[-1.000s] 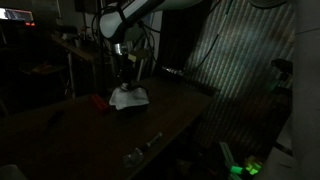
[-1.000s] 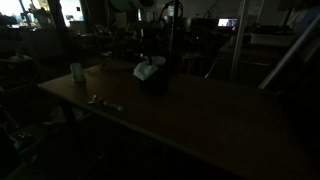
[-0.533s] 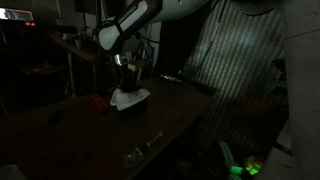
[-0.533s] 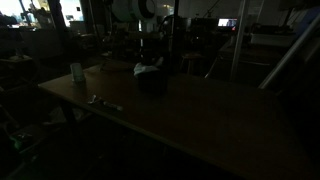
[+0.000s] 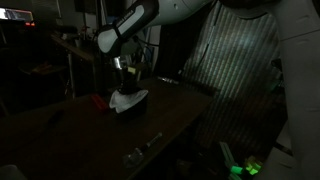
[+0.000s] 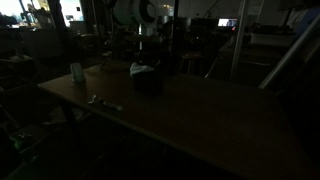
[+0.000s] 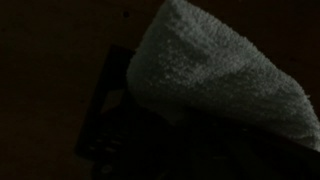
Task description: Pick up the white towel from the table and put it in the small black basket.
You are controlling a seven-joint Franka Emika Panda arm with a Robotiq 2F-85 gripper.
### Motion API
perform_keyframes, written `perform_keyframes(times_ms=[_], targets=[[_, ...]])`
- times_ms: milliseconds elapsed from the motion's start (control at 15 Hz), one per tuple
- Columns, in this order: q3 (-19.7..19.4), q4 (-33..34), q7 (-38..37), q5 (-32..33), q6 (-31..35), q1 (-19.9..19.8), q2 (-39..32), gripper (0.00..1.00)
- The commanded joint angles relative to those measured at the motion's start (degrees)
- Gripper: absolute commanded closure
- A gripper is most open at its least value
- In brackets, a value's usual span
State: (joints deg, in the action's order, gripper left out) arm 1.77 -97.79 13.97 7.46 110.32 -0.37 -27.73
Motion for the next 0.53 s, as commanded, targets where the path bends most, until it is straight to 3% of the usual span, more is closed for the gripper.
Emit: perform_keyframes(times_ms=[0,467], targets=[[0.6,1.2,1.5,-2.0,-2.2,-0.7,-0.1,1.00],[0.2,0.0,0.3,-0.2,-0.8,0.2,8.4,1.00]])
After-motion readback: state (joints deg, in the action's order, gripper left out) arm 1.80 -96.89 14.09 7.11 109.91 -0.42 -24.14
